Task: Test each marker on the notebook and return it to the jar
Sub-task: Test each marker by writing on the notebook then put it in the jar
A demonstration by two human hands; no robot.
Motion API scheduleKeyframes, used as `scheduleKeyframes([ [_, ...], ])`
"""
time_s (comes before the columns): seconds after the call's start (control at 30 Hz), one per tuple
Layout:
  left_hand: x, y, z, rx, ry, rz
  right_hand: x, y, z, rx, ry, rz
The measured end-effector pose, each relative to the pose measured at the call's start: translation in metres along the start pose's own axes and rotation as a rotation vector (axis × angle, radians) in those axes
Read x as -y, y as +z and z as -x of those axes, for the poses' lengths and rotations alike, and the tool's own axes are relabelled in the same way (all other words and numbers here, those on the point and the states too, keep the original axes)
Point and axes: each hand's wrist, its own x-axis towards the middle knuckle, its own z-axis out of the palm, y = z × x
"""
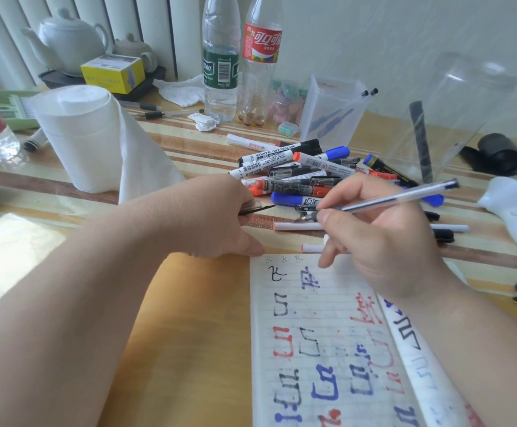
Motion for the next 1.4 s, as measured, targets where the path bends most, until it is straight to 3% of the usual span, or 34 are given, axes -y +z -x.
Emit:
scheduleKeyframes([
  [0.1,-0.006,0.004,0.003,-0.090,0.083,0.058,0.002,-0.004,-0.002,-0.126,-0.057,-0.132],
  [0.2,-0.022,0.013,0.009,-0.214,0.280,0.390,0.006,-0.010,-0.003,-0.230,-0.075,-0.297],
  [0.33,-0.043,0.023,0.013,-0.102,0.432,0.595,0.013,-0.021,-0.001,-0.244,-0.098,-0.470],
  [0.53,-0.048,0.021,0.014,-0.023,0.446,0.524,0.025,-0.031,0.003,-0.217,-0.156,-0.389],
  [0.93,-0.045,0.023,0.007,-0.043,0.475,0.287,0.014,-0.033,-0.001,-0.054,-0.026,-0.259],
  [1.23,-0.048,0.021,0.011,-0.124,0.453,0.284,0.018,-0.033,0.002,0.085,-0.179,-0.016],
  [1.4,-0.048,0.025,0.011,-0.189,0.438,0.265,0.016,-0.030,-0.004,0.043,-0.205,0.093],
])
